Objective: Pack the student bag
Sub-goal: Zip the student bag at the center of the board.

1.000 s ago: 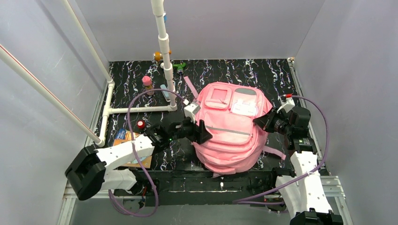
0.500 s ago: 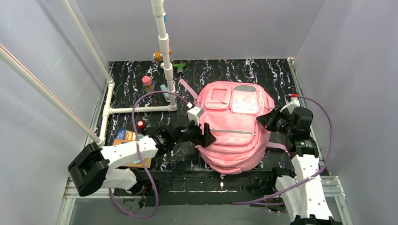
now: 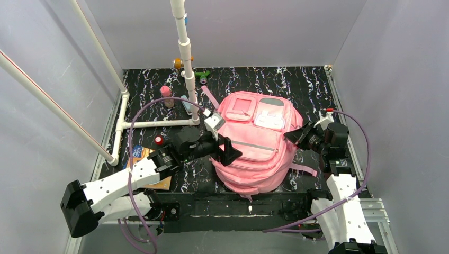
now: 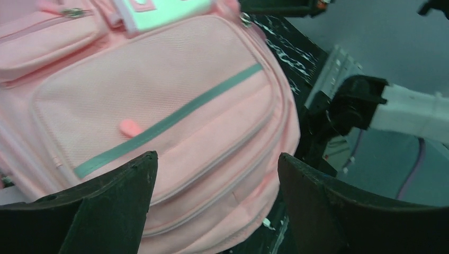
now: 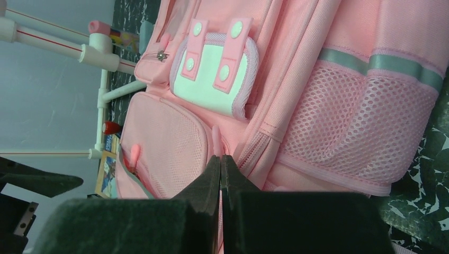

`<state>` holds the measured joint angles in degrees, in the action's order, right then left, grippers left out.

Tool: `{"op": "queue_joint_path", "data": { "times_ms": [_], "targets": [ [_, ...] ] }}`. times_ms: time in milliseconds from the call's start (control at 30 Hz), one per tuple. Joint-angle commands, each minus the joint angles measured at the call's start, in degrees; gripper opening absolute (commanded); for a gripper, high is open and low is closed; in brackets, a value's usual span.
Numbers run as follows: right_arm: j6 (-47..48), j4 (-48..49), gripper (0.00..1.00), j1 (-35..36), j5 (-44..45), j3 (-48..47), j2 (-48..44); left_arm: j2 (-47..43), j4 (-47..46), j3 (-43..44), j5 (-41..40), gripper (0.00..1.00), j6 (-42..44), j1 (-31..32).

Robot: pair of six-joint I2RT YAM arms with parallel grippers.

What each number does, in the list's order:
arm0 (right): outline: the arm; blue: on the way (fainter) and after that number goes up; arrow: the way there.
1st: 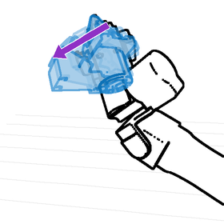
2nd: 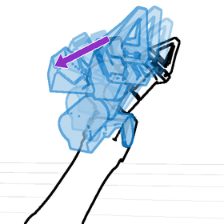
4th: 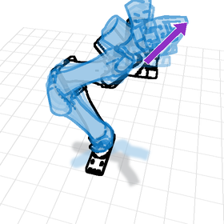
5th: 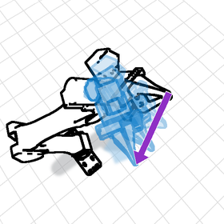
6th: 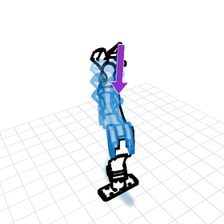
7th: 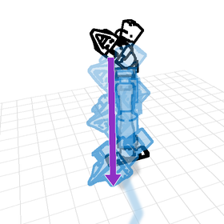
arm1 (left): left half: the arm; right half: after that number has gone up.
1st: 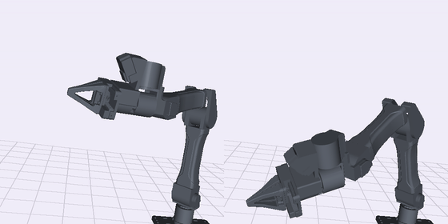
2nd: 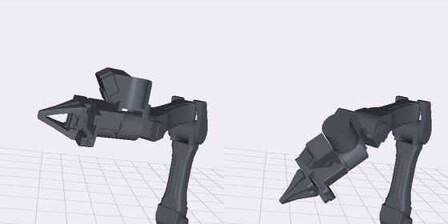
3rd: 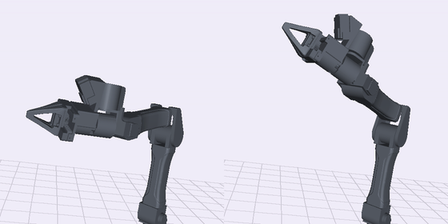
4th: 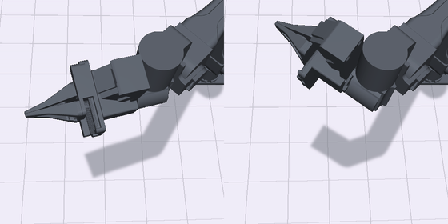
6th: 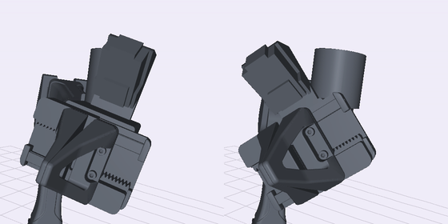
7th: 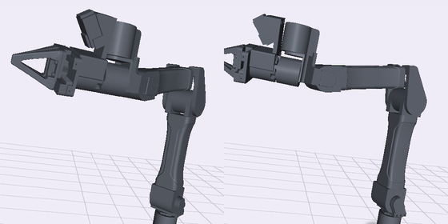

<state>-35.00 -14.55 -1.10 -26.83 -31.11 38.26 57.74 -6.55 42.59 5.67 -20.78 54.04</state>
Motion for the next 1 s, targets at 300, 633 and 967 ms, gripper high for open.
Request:
{"op": "queue_joint_path", "data": {
  "times_ms": [300, 633, 967],
  "targets": [
    [-1.1, 7.7, 0.01, 0.2, -3.4, -1.3, -0.1, 21.6, -1.3, 8.5, 9.8, 0.65, 1.5, 5.1],
    [0.4, 10.7, 0.01, 0.2, -6.6, 3.9, -2.7, 38.9, -7.8, 18.4, 4.1, 0.65, -7.7, -3.3],
    [1.4, -12.6, 0.15, 0.2, 20.0, -6.6, 4.6, 38.7, -10.8, 17.5, 9.9, 0.66, -9.7, -5.1]
  ]
}}
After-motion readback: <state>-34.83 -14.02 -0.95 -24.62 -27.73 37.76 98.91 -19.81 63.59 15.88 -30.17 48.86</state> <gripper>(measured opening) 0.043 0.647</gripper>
